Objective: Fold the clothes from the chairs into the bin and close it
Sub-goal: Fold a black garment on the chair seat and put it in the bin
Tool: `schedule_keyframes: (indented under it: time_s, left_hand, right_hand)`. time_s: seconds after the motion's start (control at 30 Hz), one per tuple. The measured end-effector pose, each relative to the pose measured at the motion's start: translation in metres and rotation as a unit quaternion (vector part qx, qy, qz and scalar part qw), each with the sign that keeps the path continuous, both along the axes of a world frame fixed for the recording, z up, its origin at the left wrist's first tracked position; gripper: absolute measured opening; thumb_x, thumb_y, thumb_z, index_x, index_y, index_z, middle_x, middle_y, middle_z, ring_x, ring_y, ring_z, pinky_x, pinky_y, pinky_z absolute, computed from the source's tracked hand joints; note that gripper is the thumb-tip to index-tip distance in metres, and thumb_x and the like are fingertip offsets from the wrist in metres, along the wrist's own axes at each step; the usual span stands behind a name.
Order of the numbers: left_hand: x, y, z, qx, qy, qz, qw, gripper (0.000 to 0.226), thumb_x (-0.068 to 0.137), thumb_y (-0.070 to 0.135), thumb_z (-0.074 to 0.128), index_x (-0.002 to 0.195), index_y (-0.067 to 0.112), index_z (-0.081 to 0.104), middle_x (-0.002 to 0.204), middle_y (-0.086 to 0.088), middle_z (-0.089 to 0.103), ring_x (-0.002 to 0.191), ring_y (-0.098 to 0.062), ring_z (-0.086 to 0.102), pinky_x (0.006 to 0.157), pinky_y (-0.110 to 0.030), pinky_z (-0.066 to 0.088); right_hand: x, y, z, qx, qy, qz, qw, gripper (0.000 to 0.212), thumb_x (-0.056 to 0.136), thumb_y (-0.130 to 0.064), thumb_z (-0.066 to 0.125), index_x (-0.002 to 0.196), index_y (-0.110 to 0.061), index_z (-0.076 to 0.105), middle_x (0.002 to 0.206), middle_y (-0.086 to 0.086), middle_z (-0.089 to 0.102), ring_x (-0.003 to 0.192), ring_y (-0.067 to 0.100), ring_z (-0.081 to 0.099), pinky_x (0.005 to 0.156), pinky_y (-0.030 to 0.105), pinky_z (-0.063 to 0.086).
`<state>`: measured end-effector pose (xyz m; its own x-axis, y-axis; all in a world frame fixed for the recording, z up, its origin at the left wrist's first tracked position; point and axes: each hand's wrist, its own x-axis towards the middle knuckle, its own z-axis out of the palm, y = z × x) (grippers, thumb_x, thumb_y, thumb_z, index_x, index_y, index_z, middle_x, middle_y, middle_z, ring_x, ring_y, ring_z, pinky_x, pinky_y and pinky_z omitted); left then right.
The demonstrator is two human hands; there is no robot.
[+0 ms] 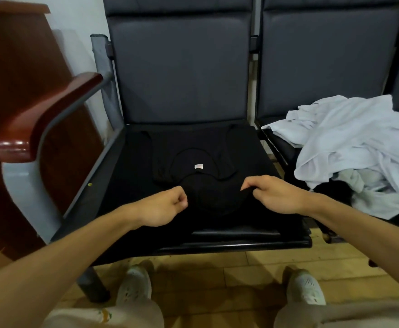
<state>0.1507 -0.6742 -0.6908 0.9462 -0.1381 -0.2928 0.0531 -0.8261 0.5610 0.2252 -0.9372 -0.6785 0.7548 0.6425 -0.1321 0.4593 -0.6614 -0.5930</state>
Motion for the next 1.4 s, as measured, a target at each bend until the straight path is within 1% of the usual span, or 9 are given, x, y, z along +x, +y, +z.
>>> schedule_keyframes:
  time_s: [0.17, 0.27, 0.37, 0.6, 0.8, 1.03, 1.17, 1.27, 1.4]
  left_hand:
    - [0.005, 0.004, 0.000, -0.074, -0.021, 0.118, 0.990, 0.020, 0.101, 0.039, 0.043, 0.099, 0.023, 0.056, 0.083, 0.005, 0.055, 0.073, -0.007, 0.049, 0.066, -0.023, 0.041]
    - [-0.001, 0.006, 0.005, -0.064, 0.006, 0.085, 0.994, 0.049, 0.081, 0.073, 0.046, 0.100, 0.028, 0.055, 0.092, 0.009, 0.060, 0.083, -0.006, 0.057, 0.076, -0.026, 0.045]
    - [-0.011, -0.002, 0.007, 0.034, 0.038, 0.017, 0.999, 0.068, 0.072, 0.080, 0.048, 0.114, 0.027, 0.049, 0.107, 0.010, 0.057, 0.096, -0.007, 0.056, 0.086, -0.029, 0.048]
    - [-0.022, -0.045, 0.008, 0.177, -0.139, -0.041, 0.974, 0.065, 0.079, 0.070, 0.057, 0.122, 0.023, 0.042, 0.118, 0.009, 0.048, 0.088, -0.007, 0.051, 0.072, -0.025, 0.043]
    - [-0.007, -0.091, -0.002, 0.129, -0.241, 0.032, 0.961, 0.095, 0.076, 0.069, 0.061, 0.144, 0.014, 0.025, 0.139, 0.001, 0.037, 0.124, -0.018, 0.044, 0.099, -0.036, 0.044]
    - [0.001, -0.099, -0.002, 0.189, -0.235, 0.011, 0.953, 0.022, 0.090, 0.017, 0.053, 0.111, 0.013, 0.052, 0.107, -0.002, 0.059, 0.101, -0.023, 0.058, 0.081, -0.033, 0.038]
    - [-0.005, -0.079, 0.006, 0.228, -0.287, 0.011, 0.930, 0.018, 0.086, 0.007, 0.050, 0.101, 0.014, 0.056, 0.100, 0.000, 0.059, 0.095, -0.022, 0.058, 0.071, -0.029, 0.038]
    - [-0.008, -0.054, 0.007, 0.224, -0.251, 0.043, 0.941, 0.020, 0.086, 0.006, 0.050, 0.103, 0.014, 0.057, 0.099, 0.001, 0.056, 0.094, -0.023, 0.060, 0.067, -0.029, 0.040]
    - [-0.014, -0.027, 0.013, 0.187, -0.188, 0.084, 0.960, 0.022, 0.088, 0.013, 0.053, 0.107, 0.019, 0.063, 0.106, -0.001, 0.059, 0.095, -0.025, 0.061, 0.077, -0.035, 0.051]
  right_hand:
    - [0.003, 0.012, 0.001, 0.078, 0.053, -0.093, 0.991, 0.023, 0.098, -0.036, 0.050, 0.082, -0.025, 0.062, 0.078, -0.007, 0.064, 0.075, 0.006, 0.060, 0.068, 0.021, 0.042]
    - [0.003, 0.021, -0.001, 0.088, 0.012, -0.101, 0.991, 0.033, 0.097, -0.038, 0.053, 0.068, -0.024, 0.054, 0.063, -0.007, 0.055, 0.060, 0.004, 0.054, 0.059, 0.017, 0.037]
    - [0.002, 0.025, 0.001, 0.094, -0.010, -0.110, 0.989, 0.038, 0.096, -0.038, 0.054, 0.061, -0.023, 0.052, 0.057, -0.006, 0.052, 0.054, 0.004, 0.052, 0.057, 0.017, 0.037]
    - [-0.007, 0.015, 0.002, 0.082, -0.041, -0.082, 0.992, 0.033, 0.093, -0.039, 0.060, 0.063, -0.024, 0.061, 0.058, -0.010, 0.058, 0.059, -0.002, 0.056, 0.059, 0.014, 0.040]
    - [-0.016, 0.010, 0.005, 0.085, -0.067, -0.063, 0.992, 0.037, 0.092, -0.034, 0.062, 0.056, -0.031, 0.054, 0.051, -0.018, 0.056, 0.053, -0.004, 0.052, 0.055, 0.012, 0.037]
    - [-0.017, 0.005, 0.006, 0.075, -0.097, -0.071, 0.990, 0.033, 0.093, -0.033, 0.062, 0.061, -0.038, 0.053, 0.055, -0.022, 0.057, 0.059, -0.010, 0.055, 0.058, 0.008, 0.039]
    - [-0.009, -0.003, 0.002, 0.060, -0.132, -0.096, 0.985, 0.021, 0.095, -0.033, 0.058, 0.075, -0.031, 0.062, 0.073, -0.012, 0.062, 0.073, 0.001, 0.058, 0.064, 0.014, 0.039]
    - [-0.002, -0.007, -0.002, 0.065, -0.160, -0.143, 0.975, 0.021, 0.097, -0.029, 0.055, 0.094, -0.013, 0.068, 0.088, 0.002, 0.068, 0.085, 0.017, 0.061, 0.079, 0.032, 0.048]
    - [0.005, -0.012, -0.006, 0.069, -0.194, -0.193, 0.959, 0.017, 0.098, -0.019, 0.051, 0.101, -0.010, 0.065, 0.096, 0.006, 0.067, 0.091, 0.023, 0.060, 0.082, 0.035, 0.048]
